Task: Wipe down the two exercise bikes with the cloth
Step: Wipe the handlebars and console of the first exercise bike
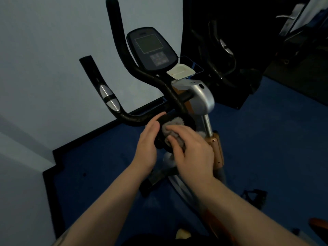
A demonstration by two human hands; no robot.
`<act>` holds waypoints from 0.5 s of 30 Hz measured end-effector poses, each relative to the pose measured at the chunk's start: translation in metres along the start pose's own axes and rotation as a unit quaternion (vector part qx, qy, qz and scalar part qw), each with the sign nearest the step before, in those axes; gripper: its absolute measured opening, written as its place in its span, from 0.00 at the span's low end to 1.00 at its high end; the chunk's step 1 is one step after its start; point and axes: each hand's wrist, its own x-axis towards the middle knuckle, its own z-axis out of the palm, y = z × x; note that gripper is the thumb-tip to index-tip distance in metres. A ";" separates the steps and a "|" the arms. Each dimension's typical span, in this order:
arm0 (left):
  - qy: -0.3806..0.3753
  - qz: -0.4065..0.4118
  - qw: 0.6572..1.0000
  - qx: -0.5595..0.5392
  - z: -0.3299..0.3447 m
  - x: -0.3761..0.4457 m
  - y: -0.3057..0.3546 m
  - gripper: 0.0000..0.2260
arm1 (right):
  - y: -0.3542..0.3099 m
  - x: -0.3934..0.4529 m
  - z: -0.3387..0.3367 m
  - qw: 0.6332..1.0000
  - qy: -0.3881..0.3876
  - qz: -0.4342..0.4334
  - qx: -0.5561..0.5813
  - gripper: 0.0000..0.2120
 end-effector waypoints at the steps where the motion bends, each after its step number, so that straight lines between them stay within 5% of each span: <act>1: 0.002 -0.001 1.000 0.003 0.000 0.000 0.000 0.15 | 0.001 0.004 -0.003 0.999 -0.014 0.011 0.027 0.11; 15: 0.093 0.008 0.994 0.053 0.016 -0.008 -0.001 0.21 | -0.009 0.026 0.005 0.969 -0.053 0.101 0.221 0.07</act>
